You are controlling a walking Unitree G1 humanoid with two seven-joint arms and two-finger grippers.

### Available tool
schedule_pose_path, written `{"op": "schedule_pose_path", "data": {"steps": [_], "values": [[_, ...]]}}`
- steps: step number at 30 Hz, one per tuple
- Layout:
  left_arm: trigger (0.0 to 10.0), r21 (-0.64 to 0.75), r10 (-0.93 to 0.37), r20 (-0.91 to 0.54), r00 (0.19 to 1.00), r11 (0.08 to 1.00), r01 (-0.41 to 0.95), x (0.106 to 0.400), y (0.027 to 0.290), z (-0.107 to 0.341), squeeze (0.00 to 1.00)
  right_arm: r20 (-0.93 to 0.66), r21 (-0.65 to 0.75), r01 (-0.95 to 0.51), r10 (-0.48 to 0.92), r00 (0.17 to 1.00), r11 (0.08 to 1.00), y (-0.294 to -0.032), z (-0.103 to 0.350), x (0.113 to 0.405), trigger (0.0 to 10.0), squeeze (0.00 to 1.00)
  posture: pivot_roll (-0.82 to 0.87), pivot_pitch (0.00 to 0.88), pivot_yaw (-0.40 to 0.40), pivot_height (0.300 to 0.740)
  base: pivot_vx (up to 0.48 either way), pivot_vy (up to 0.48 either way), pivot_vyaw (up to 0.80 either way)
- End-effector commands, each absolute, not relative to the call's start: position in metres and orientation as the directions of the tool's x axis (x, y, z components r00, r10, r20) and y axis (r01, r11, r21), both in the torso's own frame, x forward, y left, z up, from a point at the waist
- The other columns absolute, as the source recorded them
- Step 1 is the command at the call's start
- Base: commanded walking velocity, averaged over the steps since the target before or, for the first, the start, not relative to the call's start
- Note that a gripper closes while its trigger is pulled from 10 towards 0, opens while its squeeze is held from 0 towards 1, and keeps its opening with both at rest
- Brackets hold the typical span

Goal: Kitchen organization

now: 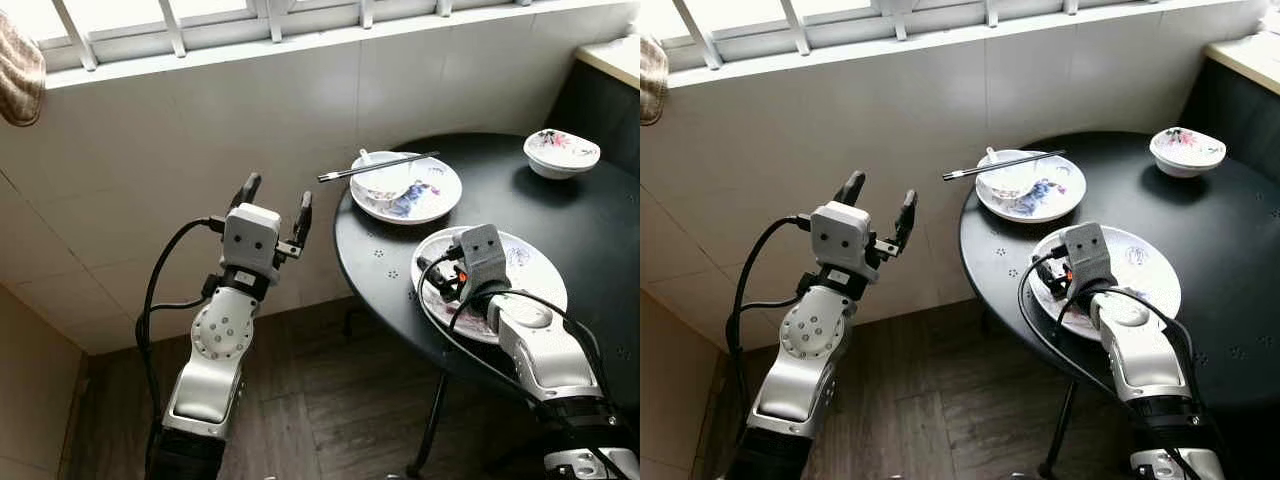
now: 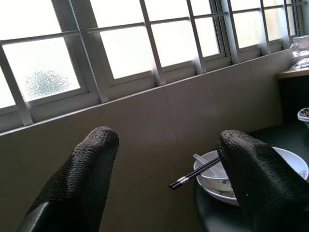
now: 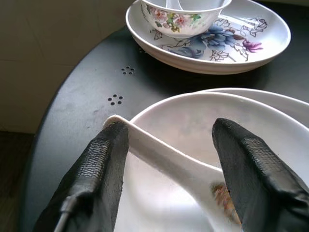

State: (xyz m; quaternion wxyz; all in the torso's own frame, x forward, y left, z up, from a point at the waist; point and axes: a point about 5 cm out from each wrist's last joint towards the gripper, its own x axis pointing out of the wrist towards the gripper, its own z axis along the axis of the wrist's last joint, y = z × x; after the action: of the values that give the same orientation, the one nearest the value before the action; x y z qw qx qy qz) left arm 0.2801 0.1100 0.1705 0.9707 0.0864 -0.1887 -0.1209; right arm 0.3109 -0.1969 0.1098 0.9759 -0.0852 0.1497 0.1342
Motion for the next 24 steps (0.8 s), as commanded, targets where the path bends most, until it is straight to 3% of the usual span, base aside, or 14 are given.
{"op": "schedule_pose_path", "data": {"steps": [1,2,3,4,5,6,7,24], "values": [[10.0,0.229,-0.266,0.331,0.905,0.953,0.197,0.282,0.111,0.169,0.0,-0.326,-0.111,-0.279,0.23,0.917,0.954,-0.202,0.109,0.312,10.0,0.0,-0.16,0.0,0.041,0.74,0.0,0.0,0.0],[10.0,0.229,-0.266,0.331,0.905,0.953,0.197,0.282,0.111,0.169,0.0,-0.326,-0.111,-0.279,0.23,0.917,0.954,-0.202,0.109,0.312,10.0,0.0,-0.16,0.0,0.041,0.74,0.0,0.0,0.0],[10.0,0.23,-0.266,0.33,0.906,0.953,0.196,0.282,0.111,0.169,0.0,-0.342,-0.101,-0.275,0.226,0.912,0.956,-0.203,0.105,0.312,6.9,0.0,-0.16,0.0,0.044,0.74,0.0,0.0,0.0],[10.0,0.23,-0.266,0.33,0.906,0.953,0.196,0.282,0.111,0.169,0.0,-0.342,-0.101,-0.275,0.226,0.912,0.956,-0.203,0.105,0.312,6.9,0.0,-0.16,0.0,0.044,0.74,0.0,0.0,0.0],[10.0,0.231,-0.266,0.329,0.906,0.953,0.196,0.282,0.111,0.169,0.0,-0.352,-0.102,-0.27,0.219,0.91,0.957,-0.205,0.103,0.312,4.5,0.0,-0.16,0.0,0.044,0.74,0.0,0.0,0.0],[10.0,0.232,-0.267,0.328,0.906,0.953,0.196,0.282,0.111,0.169,0.0,-0.364,-0.101,-0.26,0.207,0.908,0.96,-0.206,0.101,0.311,3.7,0.0,-0.16,0.0,0.044,0.74,0.0,0.0,0.0],[10.0,0.233,-0.267,0.327,0.907,0.953,0.196,0.282,0.112,0.169,0.0,-0.365,-0.101,-0.255,0.202,0.909,0.962,-0.207,0.1,0.311,0.0,0.0,-0.16,0.0,0.045,0.74,0.0,0.0,0.0],[10.0,0.241,-0.267,0.324,0.908,0.951,0.193,0.283,0.112,0.169,0.0,-0.213,-0.128,-0.216,0.186,0.959,0.968,-0.202,0.124,0.316,0.0,0.0,-0.16,0.0,0.05,0.74,0.0,0.0,0.0]]}}
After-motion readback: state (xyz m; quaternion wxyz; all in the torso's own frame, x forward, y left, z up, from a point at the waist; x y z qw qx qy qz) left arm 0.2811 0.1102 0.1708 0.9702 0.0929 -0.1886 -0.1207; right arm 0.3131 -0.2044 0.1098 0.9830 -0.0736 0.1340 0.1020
